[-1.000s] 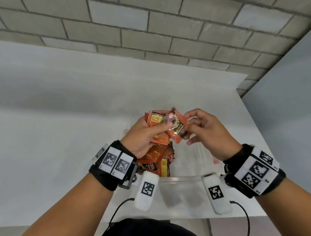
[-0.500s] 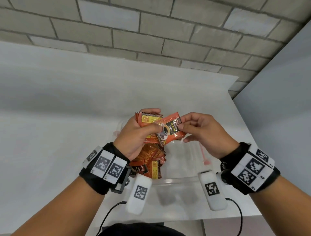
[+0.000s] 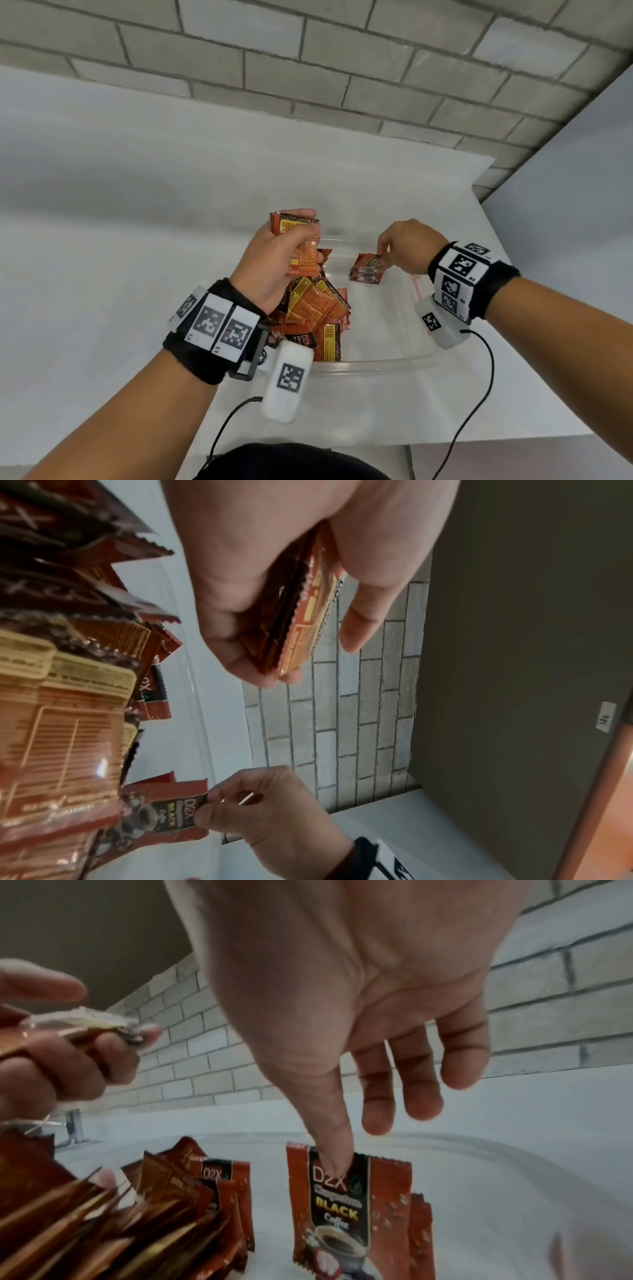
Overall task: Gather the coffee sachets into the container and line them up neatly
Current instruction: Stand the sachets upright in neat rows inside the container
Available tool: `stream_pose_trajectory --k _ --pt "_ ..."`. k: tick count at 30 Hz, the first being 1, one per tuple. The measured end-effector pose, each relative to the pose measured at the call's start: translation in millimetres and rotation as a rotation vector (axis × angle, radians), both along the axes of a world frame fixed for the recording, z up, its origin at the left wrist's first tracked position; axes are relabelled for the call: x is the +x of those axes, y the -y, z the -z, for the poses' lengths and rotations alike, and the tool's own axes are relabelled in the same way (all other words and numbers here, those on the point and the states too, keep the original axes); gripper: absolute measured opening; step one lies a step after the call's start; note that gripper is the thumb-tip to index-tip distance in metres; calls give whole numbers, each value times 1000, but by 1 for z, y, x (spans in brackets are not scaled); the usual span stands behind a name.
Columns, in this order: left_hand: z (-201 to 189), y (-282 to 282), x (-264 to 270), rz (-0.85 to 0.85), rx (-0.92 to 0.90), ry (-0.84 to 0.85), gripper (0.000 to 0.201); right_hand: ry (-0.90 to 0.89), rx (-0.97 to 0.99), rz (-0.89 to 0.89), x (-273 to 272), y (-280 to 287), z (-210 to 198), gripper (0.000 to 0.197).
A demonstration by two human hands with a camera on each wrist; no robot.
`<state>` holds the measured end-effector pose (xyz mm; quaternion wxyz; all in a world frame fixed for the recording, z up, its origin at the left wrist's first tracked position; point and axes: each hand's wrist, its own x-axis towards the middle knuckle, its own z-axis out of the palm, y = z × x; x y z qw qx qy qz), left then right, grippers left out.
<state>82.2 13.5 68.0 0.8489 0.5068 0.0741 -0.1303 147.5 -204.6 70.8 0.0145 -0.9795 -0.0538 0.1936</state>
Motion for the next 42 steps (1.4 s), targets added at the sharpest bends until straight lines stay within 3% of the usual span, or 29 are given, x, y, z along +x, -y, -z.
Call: stream_pose_trajectory --k 9,42 --pt "5 -11 -1 11 -3 -6 25 -96 -198 -40 2 -12 11 16" --pt "9 -9 -1 29 8 10 25 45 -321 -120 5 -10 26 18"
